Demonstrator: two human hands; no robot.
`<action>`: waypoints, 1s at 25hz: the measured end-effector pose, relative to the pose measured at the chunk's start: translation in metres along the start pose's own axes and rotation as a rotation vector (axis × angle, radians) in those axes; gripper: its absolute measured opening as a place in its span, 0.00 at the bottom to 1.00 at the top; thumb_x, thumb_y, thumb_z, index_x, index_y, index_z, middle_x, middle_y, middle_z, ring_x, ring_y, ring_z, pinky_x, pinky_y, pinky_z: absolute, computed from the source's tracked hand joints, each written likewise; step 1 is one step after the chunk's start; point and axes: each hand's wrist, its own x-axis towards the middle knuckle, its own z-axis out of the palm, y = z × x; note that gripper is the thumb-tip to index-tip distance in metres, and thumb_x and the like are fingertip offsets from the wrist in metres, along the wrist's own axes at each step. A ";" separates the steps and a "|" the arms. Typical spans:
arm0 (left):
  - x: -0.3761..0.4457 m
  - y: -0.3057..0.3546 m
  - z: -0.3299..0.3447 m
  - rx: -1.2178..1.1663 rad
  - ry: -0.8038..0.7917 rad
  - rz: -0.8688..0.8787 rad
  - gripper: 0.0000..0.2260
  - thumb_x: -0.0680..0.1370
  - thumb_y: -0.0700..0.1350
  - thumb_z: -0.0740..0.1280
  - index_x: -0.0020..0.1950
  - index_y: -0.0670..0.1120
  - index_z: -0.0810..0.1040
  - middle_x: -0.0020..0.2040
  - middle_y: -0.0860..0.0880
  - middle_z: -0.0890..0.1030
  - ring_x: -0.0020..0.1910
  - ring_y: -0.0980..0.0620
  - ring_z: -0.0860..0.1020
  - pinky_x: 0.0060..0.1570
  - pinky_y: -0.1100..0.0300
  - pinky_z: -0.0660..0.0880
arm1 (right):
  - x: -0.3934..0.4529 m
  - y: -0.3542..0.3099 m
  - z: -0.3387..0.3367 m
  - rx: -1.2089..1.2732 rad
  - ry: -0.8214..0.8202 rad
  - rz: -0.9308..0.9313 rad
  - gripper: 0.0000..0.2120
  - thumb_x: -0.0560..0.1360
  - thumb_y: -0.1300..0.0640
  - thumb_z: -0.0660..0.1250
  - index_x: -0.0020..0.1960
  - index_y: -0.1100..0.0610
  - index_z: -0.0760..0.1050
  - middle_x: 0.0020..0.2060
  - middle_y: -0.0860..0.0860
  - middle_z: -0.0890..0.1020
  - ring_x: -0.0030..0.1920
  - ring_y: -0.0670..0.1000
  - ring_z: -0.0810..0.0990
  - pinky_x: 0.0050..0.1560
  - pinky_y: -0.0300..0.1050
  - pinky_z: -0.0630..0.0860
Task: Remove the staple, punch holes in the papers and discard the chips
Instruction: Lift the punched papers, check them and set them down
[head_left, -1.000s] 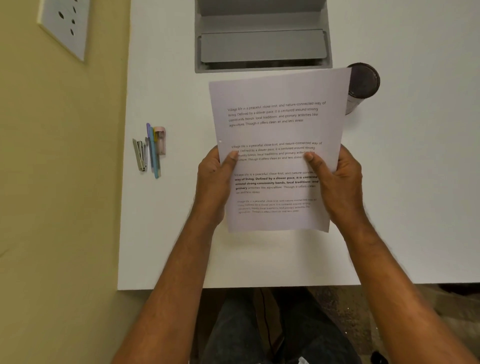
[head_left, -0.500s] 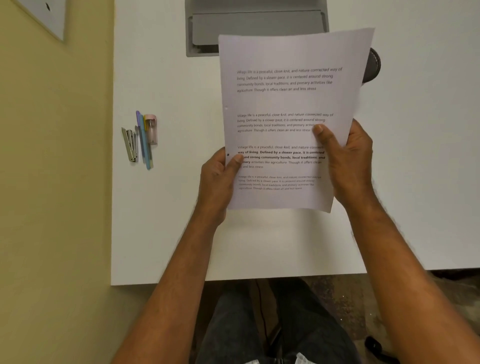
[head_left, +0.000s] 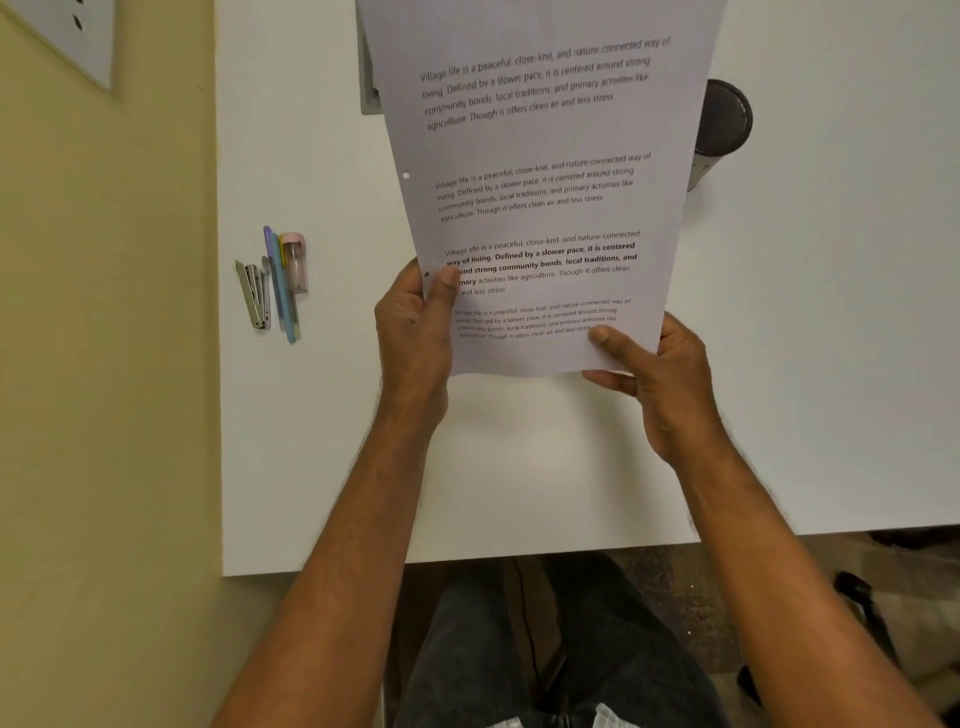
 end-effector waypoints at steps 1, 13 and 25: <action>-0.001 -0.001 -0.001 0.005 -0.003 -0.006 0.08 0.84 0.42 0.65 0.58 0.53 0.82 0.52 0.56 0.87 0.50 0.54 0.85 0.49 0.58 0.82 | -0.002 0.003 -0.002 -0.016 -0.010 0.015 0.13 0.79 0.62 0.75 0.60 0.50 0.84 0.56 0.49 0.90 0.56 0.51 0.89 0.48 0.46 0.87; -0.055 -0.032 -0.080 0.061 -0.069 -0.381 0.07 0.83 0.48 0.68 0.60 0.55 0.83 0.56 0.51 0.88 0.54 0.47 0.87 0.44 0.58 0.84 | -0.014 0.016 0.016 -0.166 -0.158 0.044 0.10 0.84 0.60 0.69 0.61 0.48 0.83 0.55 0.47 0.90 0.54 0.50 0.89 0.50 0.42 0.86; -0.041 -0.037 -0.137 0.037 0.078 -0.327 0.11 0.83 0.45 0.68 0.66 0.52 0.80 0.59 0.49 0.87 0.56 0.47 0.86 0.52 0.52 0.85 | -0.051 0.075 0.043 -0.629 -0.160 -0.194 0.22 0.87 0.39 0.53 0.68 0.49 0.78 0.63 0.40 0.83 0.63 0.39 0.80 0.64 0.33 0.77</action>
